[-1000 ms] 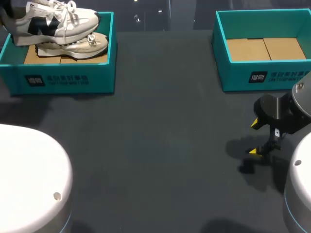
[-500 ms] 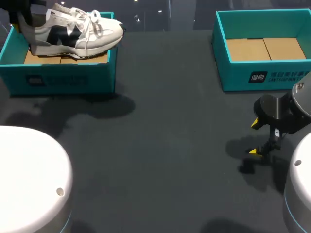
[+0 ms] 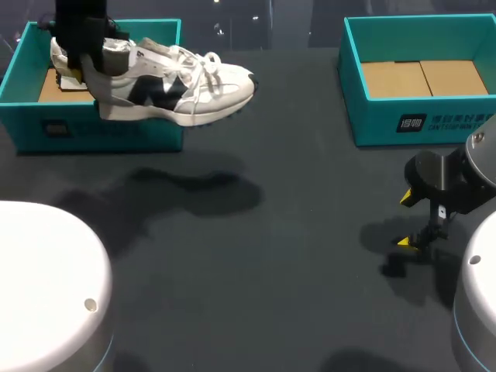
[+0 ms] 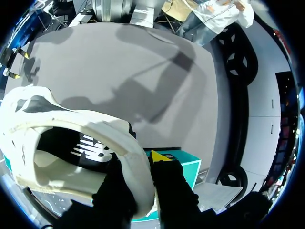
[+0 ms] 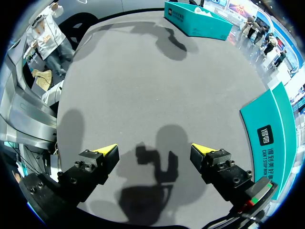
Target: Take the shoe out of the shoebox, open the shoe tongue, remove and reinsert the insole, then place the shoe into the shoebox
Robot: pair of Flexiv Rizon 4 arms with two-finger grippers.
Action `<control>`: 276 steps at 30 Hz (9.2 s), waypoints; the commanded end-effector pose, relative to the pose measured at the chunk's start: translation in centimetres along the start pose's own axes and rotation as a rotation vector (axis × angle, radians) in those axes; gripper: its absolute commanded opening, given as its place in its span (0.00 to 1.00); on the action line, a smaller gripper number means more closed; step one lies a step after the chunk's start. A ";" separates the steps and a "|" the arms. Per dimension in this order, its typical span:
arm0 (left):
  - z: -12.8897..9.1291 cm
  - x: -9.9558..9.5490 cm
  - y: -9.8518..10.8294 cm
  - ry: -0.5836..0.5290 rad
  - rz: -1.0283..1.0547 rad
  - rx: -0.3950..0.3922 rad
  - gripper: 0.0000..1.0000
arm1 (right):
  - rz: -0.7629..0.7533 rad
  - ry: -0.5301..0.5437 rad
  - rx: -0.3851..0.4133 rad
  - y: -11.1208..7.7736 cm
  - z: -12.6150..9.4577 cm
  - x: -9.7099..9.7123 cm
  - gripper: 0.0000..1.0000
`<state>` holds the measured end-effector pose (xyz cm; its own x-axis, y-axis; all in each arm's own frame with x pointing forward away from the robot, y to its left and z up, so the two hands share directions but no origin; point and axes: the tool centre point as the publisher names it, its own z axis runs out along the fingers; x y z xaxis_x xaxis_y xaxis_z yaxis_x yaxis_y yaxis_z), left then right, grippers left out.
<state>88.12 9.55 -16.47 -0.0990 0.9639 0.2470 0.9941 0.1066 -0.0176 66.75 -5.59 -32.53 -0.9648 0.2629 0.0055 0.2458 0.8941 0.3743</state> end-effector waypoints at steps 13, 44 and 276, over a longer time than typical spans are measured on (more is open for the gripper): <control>3.2 -11.1 -5.9 0.046 0.039 -0.016 0.00 | 0.000 -0.003 0.001 -0.1 -0.1 0.2 1.00; 8.2 -17.1 -14.3 0.092 0.014 -0.005 0.00 | 0.000 -0.003 0.001 -0.1 -0.1 0.2 1.00; 19.5 -21.0 -15.4 -1.000 -1.055 1.313 1.00 | 0.000 -0.003 0.001 -0.1 -0.1 0.2 1.00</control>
<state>74.01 -6.98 -40.06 -0.9882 0.1175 0.0983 -0.0644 0.2635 -0.9625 66.75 -5.59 -32.53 -0.9648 0.2630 0.0055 0.2458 0.8941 0.3743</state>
